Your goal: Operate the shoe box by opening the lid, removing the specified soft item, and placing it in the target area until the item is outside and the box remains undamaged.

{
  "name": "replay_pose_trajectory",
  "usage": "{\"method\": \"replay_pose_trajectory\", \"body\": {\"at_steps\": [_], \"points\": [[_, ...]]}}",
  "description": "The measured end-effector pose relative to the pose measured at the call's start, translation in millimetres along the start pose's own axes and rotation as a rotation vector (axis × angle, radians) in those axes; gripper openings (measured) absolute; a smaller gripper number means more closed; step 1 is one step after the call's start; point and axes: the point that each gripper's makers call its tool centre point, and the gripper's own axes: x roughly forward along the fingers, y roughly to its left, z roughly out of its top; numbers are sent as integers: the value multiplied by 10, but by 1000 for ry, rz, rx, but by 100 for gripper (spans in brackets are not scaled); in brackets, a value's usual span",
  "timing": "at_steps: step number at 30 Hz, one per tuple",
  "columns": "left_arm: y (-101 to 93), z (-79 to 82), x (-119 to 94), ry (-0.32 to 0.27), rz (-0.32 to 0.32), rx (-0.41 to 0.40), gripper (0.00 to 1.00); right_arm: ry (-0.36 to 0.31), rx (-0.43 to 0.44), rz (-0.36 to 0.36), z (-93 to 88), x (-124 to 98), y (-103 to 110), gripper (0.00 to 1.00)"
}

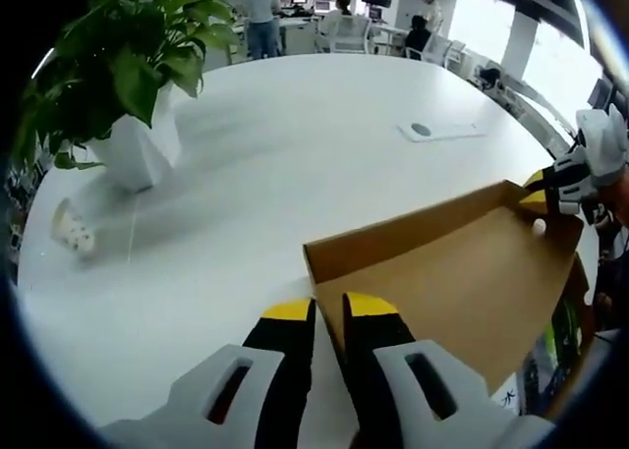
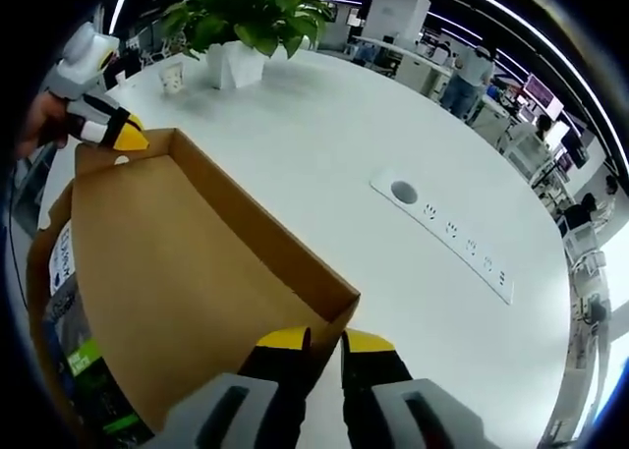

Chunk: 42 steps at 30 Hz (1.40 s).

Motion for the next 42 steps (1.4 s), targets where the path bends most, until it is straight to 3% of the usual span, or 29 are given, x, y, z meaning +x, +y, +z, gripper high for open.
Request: {"method": "replay_pose_trajectory", "body": {"at_steps": [11, 22, 35, 38, 42], "points": [[-36, 94, -38, -55, -15, 21, 15, -10, -32, -35, 15, -37, -41, 14], [-57, 311, -141, -132, -6, 29, 18, -53, -20, -37, 78, -145, -32, 21], [-135, 416, -426, -212, -5, 36, 22, -145, -20, -44, 241, -377, -49, 23], [-165, 448, -533, -239, -6, 52, 23, -190, -38, -43, 292, -475, -51, 23], [-209, 449, -661, -254, -9, 69, 24, -259, -1, -26, 322, -631, -22, 24]]}}
